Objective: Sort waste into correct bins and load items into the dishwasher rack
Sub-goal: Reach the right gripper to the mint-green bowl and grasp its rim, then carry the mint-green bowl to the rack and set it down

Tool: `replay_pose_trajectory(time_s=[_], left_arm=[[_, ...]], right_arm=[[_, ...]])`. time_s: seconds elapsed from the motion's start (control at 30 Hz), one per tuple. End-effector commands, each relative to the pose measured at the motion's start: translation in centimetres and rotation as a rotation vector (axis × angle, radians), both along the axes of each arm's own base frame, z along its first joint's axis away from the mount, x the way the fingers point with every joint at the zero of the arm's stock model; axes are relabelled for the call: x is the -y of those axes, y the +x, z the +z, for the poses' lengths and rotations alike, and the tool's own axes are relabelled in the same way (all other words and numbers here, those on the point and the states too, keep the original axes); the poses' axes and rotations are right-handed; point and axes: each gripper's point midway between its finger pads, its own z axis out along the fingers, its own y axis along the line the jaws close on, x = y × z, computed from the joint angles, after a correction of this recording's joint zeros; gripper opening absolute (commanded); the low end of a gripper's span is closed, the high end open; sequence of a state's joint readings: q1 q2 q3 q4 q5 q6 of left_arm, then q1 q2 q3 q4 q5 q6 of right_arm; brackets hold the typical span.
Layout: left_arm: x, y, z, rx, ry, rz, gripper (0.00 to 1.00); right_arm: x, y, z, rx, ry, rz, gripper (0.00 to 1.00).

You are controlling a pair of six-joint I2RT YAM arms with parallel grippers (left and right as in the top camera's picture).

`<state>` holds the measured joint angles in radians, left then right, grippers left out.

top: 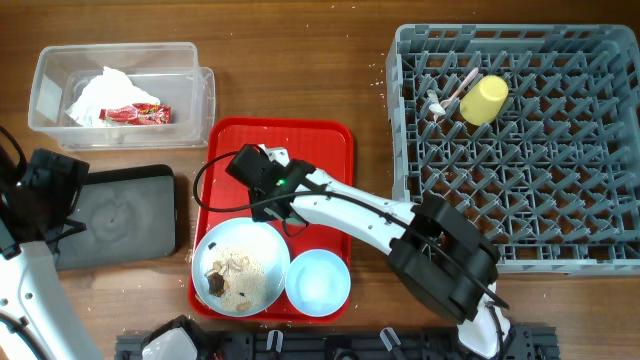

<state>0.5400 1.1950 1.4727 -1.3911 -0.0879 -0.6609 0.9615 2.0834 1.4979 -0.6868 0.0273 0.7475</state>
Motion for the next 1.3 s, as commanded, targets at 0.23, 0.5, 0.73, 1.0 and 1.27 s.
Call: replay_pose_trajectory(time_s=[0.23,0.5,0.73,1.0,1.27], left_arm=[[-0.3,-0.1,0.0,-0.001,0.004,0.014,1.00],[-0.3,-0.1,0.0,-0.001,0.004,0.014,1.00],[-0.3,-0.1,0.0,-0.001,0.004,0.014,1.00],[-0.3,-0.1,0.0,-0.001,0.004,0.014,1.00],[-0.3,-0.1,0.0,-0.001,0.004,0.014,1.00]], right_arm=[[5.2,8.4,15.7,0.102,0.060,-0.018,0.04],[28.8,11.2,21.5,-0.078,0.516,-0.103,0.04],[32.7,8.2,19.8,-0.049,0.989,-0.105,0.04],[38.8,8.3,15.7,-0.035,1.008,-0.356,0.04],[41.2,7.9,14.4,-0.094,0.916,-0.475,0.18]])
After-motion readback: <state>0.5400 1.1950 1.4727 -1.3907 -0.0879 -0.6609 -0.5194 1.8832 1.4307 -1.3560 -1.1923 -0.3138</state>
